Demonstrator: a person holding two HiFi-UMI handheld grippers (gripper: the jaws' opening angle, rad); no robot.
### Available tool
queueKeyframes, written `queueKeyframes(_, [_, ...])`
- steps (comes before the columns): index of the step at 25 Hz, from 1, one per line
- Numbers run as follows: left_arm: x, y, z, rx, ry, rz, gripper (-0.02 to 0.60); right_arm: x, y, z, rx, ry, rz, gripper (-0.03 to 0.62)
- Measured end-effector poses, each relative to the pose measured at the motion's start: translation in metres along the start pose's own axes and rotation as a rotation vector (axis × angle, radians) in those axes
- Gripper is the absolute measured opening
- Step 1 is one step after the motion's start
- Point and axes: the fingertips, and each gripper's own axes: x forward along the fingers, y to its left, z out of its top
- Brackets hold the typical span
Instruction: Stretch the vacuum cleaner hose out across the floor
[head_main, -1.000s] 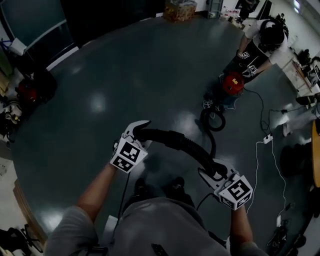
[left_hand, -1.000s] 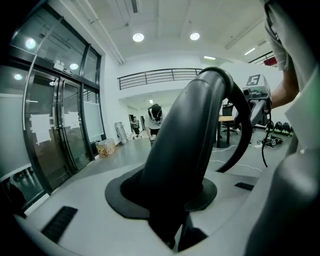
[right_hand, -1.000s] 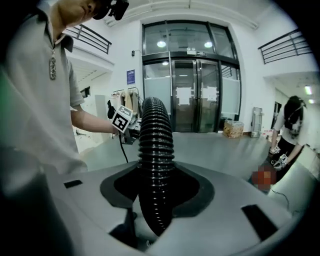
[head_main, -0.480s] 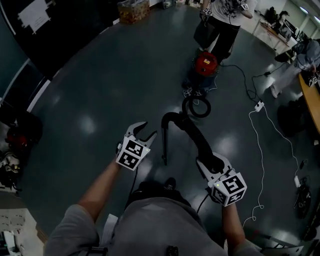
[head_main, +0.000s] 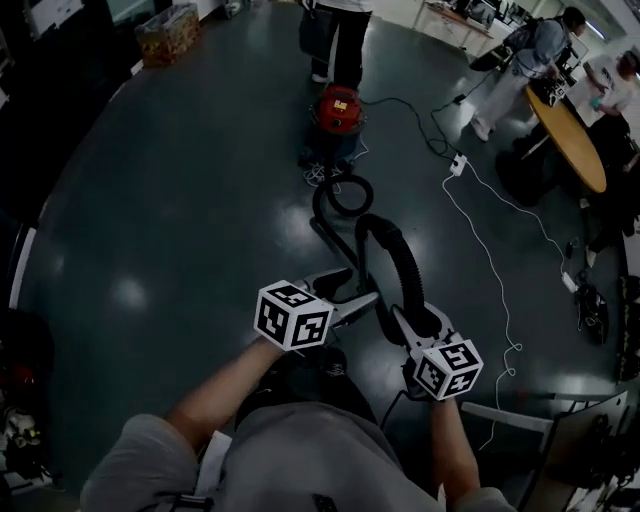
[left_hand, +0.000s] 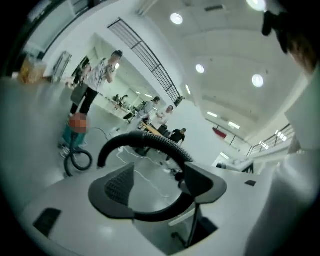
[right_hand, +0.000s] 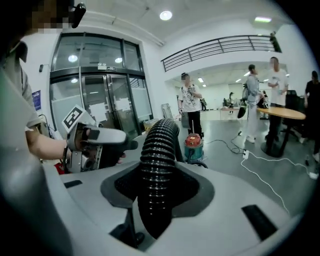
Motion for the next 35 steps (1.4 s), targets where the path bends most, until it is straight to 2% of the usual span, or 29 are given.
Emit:
queueKeyframes(1, [0.002,-0.008,0.004,-0.076,-0.001,-0.057,0.334,0.0,0.007,-0.002,0.02,-0.016,-0.021,0.16])
queueKeyframes(3, [0.008,-0.02,0.007,-0.175,0.017,-0.126,0.381,-0.003,0.02,-0.009,0.044,-0.044,-0.061,0.16])
queueKeyframes(7, [0.024,-0.022,-0.013,-0.217,0.138,-0.124,0.382,-0.007,0.051,-0.041,0.052,-0.048,-0.118,0.16])
queueKeyframes(10, [0.019,-0.019,-0.04,-0.304,0.215,-0.095,0.382,-0.01,0.087,-0.064,0.059,-0.036,-0.121,0.16])
queueKeyframes(15, [-0.003,-0.018,-0.096,-0.365,0.29,-0.025,0.379,-0.013,0.142,-0.097,0.009,-0.032,-0.058,0.16])
queueKeyframes(17, [-0.02,-0.023,-0.111,-0.377,0.293,-0.015,0.341,-0.02,0.156,-0.116,-0.023,-0.004,-0.027,0.161])
queueKeyframes(19, [-0.038,-0.033,-0.123,-0.317,0.316,-0.011,0.289,-0.022,0.172,-0.134,-0.051,0.03,0.013,0.161])
queueKeyframes(21, [-0.053,-0.046,-0.131,-0.184,0.348,-0.006,0.268,-0.022,0.188,-0.145,-0.054,0.038,0.06,0.161])
queueKeyframes(23, [-0.066,-0.062,-0.133,-0.084,0.361,-0.02,0.248,-0.026,0.201,-0.147,-0.065,0.021,0.101,0.164])
queueKeyframes(27, [-0.097,-0.07,-0.124,0.026,0.376,-0.051,0.229,-0.038,0.226,-0.136,-0.089,-0.011,0.153,0.216])
queueKeyframes(31, [-0.141,-0.061,-0.117,0.215,0.442,-0.099,0.219,-0.058,0.232,-0.13,-0.06,-0.023,0.122,0.221])
queueKeyframes(33, [-0.165,-0.058,-0.12,0.325,0.495,-0.149,0.215,-0.06,0.22,-0.128,-0.093,-0.005,0.071,0.221])
queueKeyframes(35, [-0.187,-0.055,-0.123,0.403,0.54,-0.205,0.212,-0.051,0.205,-0.118,-0.169,0.013,0.019,0.221])
